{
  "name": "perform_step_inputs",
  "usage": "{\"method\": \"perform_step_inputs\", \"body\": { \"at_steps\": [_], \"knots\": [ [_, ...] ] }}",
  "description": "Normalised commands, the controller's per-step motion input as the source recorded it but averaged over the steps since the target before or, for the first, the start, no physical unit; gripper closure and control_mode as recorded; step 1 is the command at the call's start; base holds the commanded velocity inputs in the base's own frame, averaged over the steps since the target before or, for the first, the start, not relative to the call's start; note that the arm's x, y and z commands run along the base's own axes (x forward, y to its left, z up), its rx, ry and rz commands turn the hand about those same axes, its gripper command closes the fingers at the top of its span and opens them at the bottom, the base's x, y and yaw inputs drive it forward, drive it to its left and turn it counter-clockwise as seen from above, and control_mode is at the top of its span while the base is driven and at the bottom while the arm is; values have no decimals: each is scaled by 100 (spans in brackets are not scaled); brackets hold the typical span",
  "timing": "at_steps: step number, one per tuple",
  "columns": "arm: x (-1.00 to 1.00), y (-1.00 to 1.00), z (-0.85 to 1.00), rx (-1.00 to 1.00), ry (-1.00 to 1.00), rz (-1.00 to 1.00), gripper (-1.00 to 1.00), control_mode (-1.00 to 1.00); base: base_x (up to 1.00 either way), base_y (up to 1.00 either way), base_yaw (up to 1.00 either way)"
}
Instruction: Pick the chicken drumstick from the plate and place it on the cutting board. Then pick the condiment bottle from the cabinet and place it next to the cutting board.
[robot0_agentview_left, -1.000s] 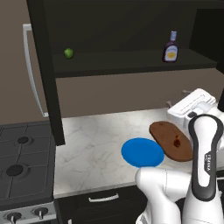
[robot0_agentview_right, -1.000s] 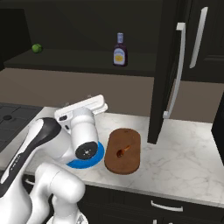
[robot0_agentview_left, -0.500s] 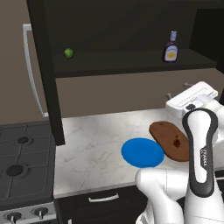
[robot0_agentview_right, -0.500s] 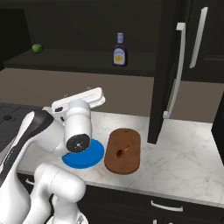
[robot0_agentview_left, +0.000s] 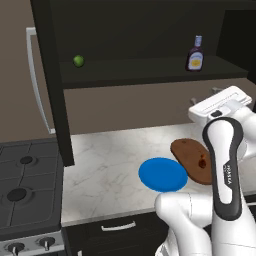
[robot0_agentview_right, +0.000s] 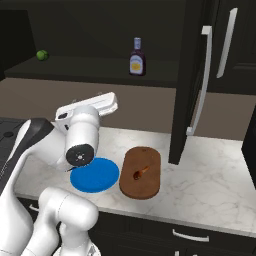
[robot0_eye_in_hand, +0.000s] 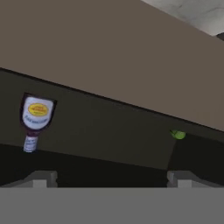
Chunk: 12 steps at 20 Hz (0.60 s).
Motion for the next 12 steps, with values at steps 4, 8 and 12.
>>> {"method": "perform_step_inputs", "body": {
  "at_steps": [4,8,12],
  "knots": [
    [0,-2,19,0,0,-5,-100,-100,0,0,0],
    [0,-1,16,0,0,-4,-100,-100,0,0,0],
    [0,-3,13,0,0,-3,-100,-100,0,0,0]
  ]
}}
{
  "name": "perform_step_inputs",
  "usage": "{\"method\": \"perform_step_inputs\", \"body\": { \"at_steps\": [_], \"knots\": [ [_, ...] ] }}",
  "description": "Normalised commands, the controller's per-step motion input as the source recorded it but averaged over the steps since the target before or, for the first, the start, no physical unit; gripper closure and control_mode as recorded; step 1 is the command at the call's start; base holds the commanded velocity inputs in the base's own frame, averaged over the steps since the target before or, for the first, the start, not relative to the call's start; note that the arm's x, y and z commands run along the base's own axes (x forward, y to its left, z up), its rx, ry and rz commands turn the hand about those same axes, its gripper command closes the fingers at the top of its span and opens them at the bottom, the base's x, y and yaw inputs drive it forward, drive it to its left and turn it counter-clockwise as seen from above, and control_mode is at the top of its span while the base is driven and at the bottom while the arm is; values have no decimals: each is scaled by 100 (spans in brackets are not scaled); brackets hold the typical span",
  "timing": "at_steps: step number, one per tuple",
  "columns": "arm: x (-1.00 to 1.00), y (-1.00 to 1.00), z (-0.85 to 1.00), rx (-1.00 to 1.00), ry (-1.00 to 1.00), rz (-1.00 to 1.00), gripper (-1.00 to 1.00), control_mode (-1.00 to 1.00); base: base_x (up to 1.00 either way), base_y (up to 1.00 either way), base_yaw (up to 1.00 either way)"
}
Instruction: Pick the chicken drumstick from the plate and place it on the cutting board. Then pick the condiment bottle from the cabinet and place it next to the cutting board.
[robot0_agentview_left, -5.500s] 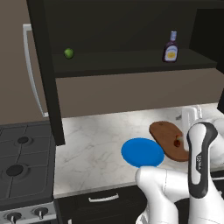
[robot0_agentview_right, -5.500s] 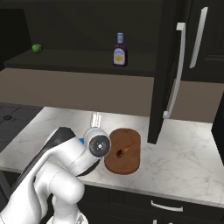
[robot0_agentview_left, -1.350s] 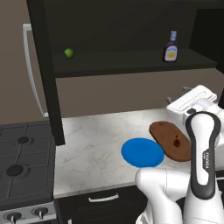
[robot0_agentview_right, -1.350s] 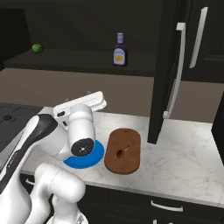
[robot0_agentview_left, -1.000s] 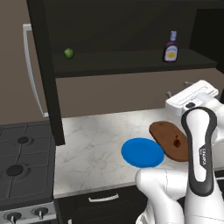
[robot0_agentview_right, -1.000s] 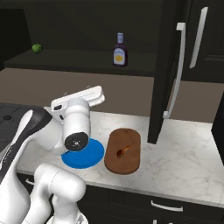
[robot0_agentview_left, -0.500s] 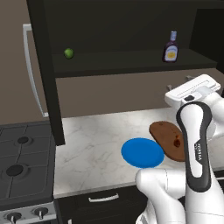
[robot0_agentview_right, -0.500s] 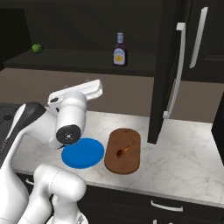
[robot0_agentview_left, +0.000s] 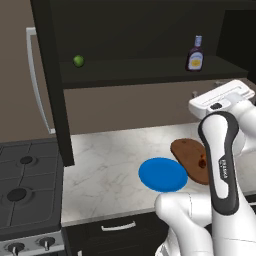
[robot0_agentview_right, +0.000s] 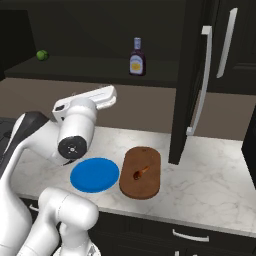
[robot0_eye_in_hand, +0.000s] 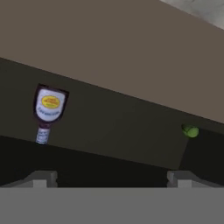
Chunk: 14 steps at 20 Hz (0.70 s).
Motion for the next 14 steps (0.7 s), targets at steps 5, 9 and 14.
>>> {"method": "perform_step_inputs", "body": {
  "at_steps": [5,9,14],
  "knots": [
    [0,-7,10,1,0,-3,-100,-100,0,0,0],
    [0,-12,6,1,0,-3,-100,-100,0,0,0],
    [0,-11,7,2,0,-2,-100,-100,0,0,0]
  ]
}}
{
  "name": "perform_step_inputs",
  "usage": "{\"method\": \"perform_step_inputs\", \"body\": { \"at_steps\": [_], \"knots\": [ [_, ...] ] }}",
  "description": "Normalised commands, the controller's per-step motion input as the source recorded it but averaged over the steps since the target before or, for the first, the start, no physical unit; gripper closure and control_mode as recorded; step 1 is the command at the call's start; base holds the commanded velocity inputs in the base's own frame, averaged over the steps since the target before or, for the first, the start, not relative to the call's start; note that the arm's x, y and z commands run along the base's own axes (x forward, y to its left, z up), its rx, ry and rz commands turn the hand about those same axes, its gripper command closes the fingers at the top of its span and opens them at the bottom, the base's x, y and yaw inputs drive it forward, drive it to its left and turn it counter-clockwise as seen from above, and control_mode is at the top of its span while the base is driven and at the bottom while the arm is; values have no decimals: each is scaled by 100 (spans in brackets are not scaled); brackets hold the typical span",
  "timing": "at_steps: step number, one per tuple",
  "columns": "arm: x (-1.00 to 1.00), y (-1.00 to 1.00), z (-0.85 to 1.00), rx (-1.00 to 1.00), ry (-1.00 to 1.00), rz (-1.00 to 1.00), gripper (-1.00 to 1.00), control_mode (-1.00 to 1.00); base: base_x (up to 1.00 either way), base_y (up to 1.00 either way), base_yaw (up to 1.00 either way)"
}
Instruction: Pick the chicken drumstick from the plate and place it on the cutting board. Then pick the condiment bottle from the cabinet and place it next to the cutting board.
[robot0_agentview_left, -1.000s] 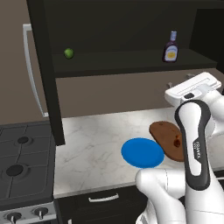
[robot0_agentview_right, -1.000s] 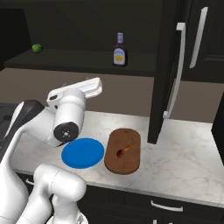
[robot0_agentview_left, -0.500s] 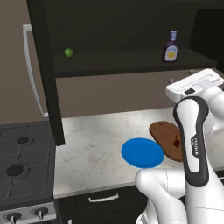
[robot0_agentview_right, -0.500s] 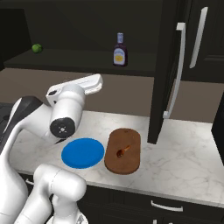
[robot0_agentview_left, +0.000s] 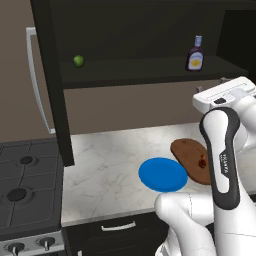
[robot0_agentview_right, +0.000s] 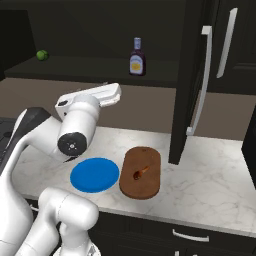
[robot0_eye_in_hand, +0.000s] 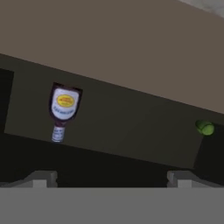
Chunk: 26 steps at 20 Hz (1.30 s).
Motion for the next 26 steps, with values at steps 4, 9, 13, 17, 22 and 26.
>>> {"method": "perform_step_inputs", "body": {
  "at_steps": [4,9,13,17,22,26],
  "knots": [
    [0,-8,9,2,0,-2,-100,-100,0,0,0],
    [0,-4,9,2,0,-2,-100,-100,0,0,0],
    [0,-6,10,2,0,-2,-100,-100,0,0,0],
    [0,-7,10,2,0,-3,-100,-100,0,0,0],
    [0,-6,9,2,0,-3,-100,-100,0,0,0],
    [0,-6,7,2,0,-3,-100,-100,0,0,0]
  ]
}}
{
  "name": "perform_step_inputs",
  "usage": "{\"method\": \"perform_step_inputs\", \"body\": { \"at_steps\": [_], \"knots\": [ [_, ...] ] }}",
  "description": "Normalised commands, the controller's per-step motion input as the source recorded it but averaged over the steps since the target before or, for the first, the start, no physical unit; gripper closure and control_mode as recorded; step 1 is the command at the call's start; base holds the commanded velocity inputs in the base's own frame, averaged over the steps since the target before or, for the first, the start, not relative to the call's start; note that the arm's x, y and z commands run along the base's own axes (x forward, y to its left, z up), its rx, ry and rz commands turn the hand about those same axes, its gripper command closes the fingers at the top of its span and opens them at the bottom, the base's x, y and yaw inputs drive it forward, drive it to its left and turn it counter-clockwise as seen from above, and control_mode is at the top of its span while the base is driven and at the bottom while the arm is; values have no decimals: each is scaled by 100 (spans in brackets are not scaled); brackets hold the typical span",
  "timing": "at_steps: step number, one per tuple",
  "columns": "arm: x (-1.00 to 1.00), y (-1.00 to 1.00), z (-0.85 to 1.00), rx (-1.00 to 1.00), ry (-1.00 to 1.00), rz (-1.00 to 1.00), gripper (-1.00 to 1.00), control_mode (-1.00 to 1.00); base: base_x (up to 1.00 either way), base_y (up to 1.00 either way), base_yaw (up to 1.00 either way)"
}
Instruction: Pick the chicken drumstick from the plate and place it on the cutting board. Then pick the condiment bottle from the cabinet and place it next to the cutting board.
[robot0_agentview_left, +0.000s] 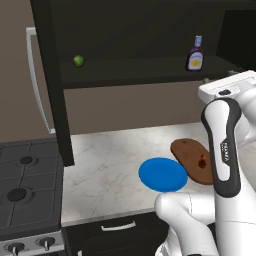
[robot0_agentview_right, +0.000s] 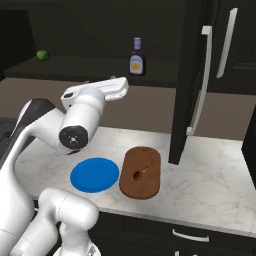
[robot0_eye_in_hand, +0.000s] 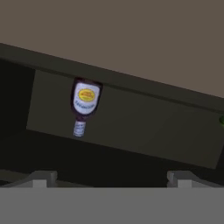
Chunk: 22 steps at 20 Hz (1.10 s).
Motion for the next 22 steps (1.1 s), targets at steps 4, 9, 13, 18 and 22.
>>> {"method": "perform_step_inputs", "body": {
  "at_steps": [4,9,13,18,22],
  "knots": [
    [1,-6,7,2,0,-3,-100,-100,0,0,0],
    [3,-5,5,3,0,-2,-100,-100,0,0,0],
    [5,-1,3,4,1,-1,-100,-100,0,0,0],
    [7,0,0,5,3,0,-100,-100,0,0,0],
    [7,0,1,7,4,0,-100,-100,0,0,0]
  ]
}}
